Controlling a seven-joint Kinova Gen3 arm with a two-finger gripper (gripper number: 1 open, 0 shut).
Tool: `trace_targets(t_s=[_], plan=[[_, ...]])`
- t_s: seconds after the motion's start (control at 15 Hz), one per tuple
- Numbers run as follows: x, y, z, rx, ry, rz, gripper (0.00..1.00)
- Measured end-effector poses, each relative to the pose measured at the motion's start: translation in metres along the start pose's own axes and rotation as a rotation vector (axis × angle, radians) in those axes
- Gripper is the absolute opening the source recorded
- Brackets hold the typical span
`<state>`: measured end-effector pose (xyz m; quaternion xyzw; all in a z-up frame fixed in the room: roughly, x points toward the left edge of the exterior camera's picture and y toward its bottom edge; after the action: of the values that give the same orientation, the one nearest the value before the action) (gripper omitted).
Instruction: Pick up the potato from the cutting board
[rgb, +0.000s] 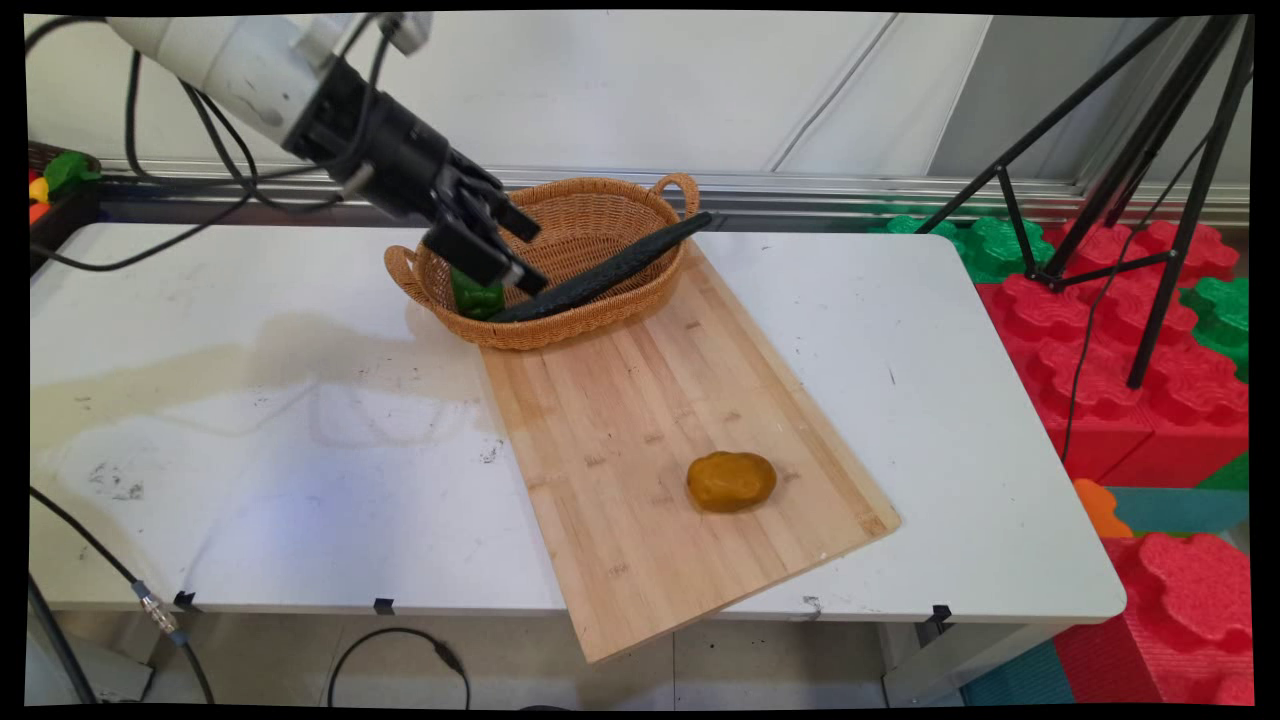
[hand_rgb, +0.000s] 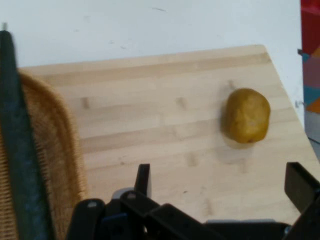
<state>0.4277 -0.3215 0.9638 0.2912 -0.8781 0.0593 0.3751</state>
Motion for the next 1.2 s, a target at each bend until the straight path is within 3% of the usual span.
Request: trace_targets(t_s=[1.2], plan=[[0.002,0.063,0.131,-0.047,-0.133,0.098,1.00]])
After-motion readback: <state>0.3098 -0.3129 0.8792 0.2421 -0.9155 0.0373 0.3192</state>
